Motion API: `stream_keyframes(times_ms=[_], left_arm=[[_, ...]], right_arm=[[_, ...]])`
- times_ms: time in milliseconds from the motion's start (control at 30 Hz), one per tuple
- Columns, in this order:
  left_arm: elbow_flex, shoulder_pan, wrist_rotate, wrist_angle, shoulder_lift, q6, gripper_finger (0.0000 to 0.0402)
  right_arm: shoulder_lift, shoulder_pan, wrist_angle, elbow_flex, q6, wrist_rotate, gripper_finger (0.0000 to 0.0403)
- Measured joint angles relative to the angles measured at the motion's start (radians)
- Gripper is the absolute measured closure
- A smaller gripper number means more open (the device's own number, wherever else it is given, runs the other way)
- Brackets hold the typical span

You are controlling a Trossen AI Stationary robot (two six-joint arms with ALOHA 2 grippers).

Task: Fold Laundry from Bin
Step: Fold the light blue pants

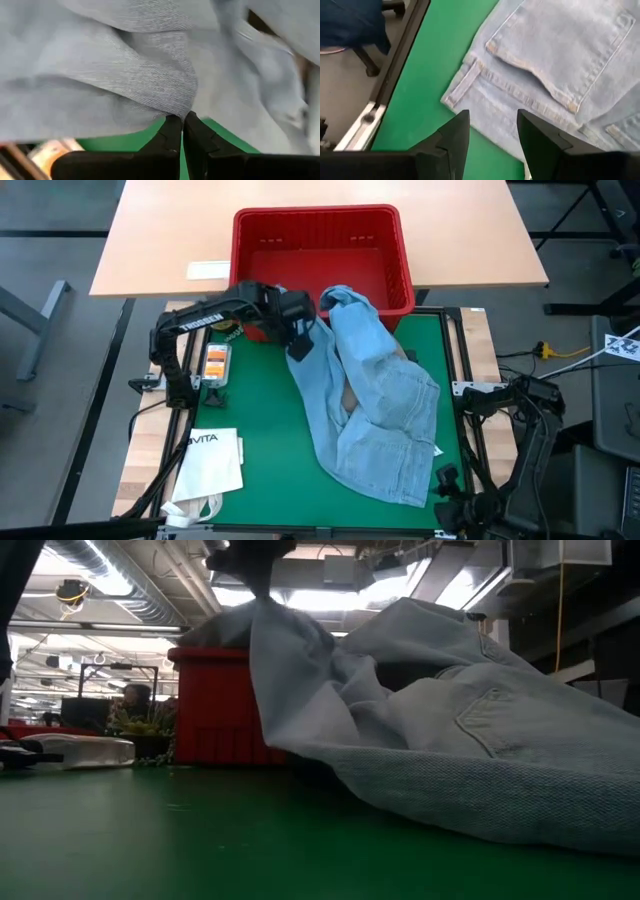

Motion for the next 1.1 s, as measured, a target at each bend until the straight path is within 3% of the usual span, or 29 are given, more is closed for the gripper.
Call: stream_keyframes(times_ms=[200, 533, 833, 1100], left_arm=[[0.0, -0.094, 0.101, 0.0, -0.001, -0.002, 0.0401], [0.0, -0.265, 0.153, 0.0, -0.002, -0.062, 0.0401], [0.0, -0.387, 0.178, -0.001, -0.002, -0.138, 0.0401], [0.0, -0.491, 0.148, -0.001, -0.002, -0.195, 0.0401]], right_arm=[[0.041, -0.072, 0.054, 0.0, -0.11, -0.014, 0.0237], [0.096, -0.233, 0.062, 0.0, -0.331, -0.175, 0.0237], [0.142, -0.334, 0.088, 0.0, -0.457, -0.296, 0.0237], [0.16, -0.344, 0.113, -0.001, -0.476, -0.317, 0.0237]])
